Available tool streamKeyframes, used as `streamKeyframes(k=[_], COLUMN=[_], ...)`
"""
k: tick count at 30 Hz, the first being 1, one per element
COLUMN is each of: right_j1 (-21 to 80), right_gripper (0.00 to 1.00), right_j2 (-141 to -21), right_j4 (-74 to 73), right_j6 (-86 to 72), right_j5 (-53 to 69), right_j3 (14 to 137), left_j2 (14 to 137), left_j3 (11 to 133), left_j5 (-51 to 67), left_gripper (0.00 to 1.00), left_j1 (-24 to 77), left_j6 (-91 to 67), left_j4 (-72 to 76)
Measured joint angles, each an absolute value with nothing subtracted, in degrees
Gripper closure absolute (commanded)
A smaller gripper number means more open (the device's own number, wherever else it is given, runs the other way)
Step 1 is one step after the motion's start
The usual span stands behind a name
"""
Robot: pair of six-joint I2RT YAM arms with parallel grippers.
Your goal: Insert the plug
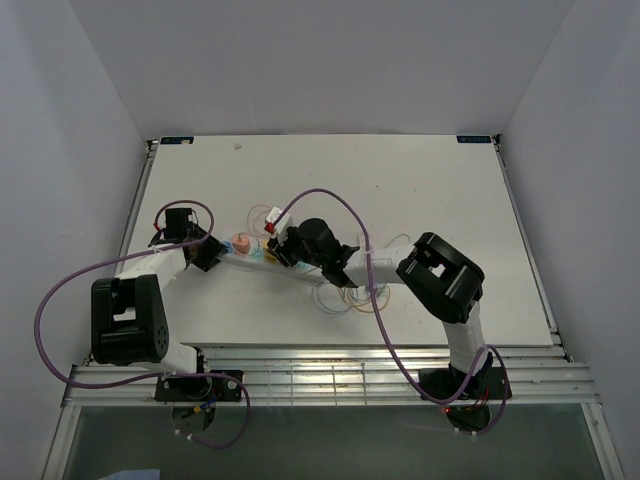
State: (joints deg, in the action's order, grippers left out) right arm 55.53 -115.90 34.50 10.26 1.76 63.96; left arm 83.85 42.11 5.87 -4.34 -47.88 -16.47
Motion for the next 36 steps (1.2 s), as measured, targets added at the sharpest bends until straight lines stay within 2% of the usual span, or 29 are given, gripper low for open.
streamKeyframes(k=[14, 18, 24, 36], right_j1=[56.4, 58.2, 59.5, 60.8], right_gripper=[0.92, 0.92, 0.92, 0.92], right_j2=[-117.1, -117.1, -116.8, -117.0], right_j4=[43.9, 43.4, 35.1, 37.6], right_j6=[5.8, 5.5, 5.4, 3.3], right_j5=[-1.9, -6.4, -9.9, -13.3], right_j3=[59.7, 59.9, 64.0, 62.7], left_j2=[83.9, 83.9, 83.9, 83.7], left_j3=[42.1, 42.1, 42.1, 42.1], left_j5=[5.1, 5.1, 4.6, 4.6], left_gripper=[0.52, 0.52, 0.52, 0.51], left_j1=[-4.4, -4.4, -4.4, -4.4], left_j6=[-48.1, -48.1, -48.1, -48.6], left_j4=[-16.0, -16.0, -15.8, -16.3])
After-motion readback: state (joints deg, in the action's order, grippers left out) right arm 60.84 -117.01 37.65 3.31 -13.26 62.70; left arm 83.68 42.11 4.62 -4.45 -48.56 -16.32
